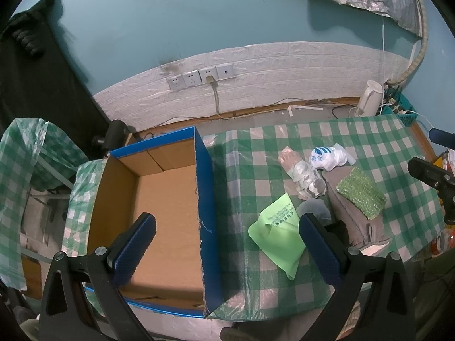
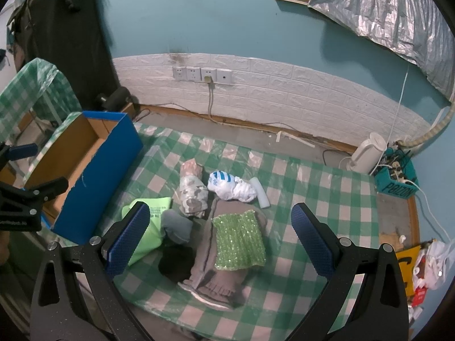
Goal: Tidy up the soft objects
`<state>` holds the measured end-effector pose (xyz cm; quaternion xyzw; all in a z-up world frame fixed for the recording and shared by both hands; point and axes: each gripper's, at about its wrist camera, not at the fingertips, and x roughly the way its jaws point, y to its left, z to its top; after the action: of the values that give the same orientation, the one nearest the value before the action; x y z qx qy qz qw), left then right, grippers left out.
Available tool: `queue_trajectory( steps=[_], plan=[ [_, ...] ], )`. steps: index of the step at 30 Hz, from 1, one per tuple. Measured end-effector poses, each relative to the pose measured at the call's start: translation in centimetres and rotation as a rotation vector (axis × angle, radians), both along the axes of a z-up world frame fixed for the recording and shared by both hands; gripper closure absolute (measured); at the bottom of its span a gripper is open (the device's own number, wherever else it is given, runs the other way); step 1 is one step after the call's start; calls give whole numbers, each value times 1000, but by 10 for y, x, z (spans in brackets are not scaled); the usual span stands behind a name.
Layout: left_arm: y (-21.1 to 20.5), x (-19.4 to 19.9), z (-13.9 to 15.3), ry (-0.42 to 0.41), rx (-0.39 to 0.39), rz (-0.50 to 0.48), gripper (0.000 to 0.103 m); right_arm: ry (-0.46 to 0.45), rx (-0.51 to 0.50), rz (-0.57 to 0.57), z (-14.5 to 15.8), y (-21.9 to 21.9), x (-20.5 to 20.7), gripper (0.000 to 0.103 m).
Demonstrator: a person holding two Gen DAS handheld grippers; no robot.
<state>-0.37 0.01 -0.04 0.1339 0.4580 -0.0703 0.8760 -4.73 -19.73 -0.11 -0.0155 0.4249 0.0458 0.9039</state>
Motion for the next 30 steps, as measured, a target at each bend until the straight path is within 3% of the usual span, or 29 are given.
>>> queue_trajectory(
  steps=[30],
  plan=[
    [-1, -1, -7, 21, -2, -12, 1, 7, -3, -2, -2, -2, -1, 4]
  ],
)
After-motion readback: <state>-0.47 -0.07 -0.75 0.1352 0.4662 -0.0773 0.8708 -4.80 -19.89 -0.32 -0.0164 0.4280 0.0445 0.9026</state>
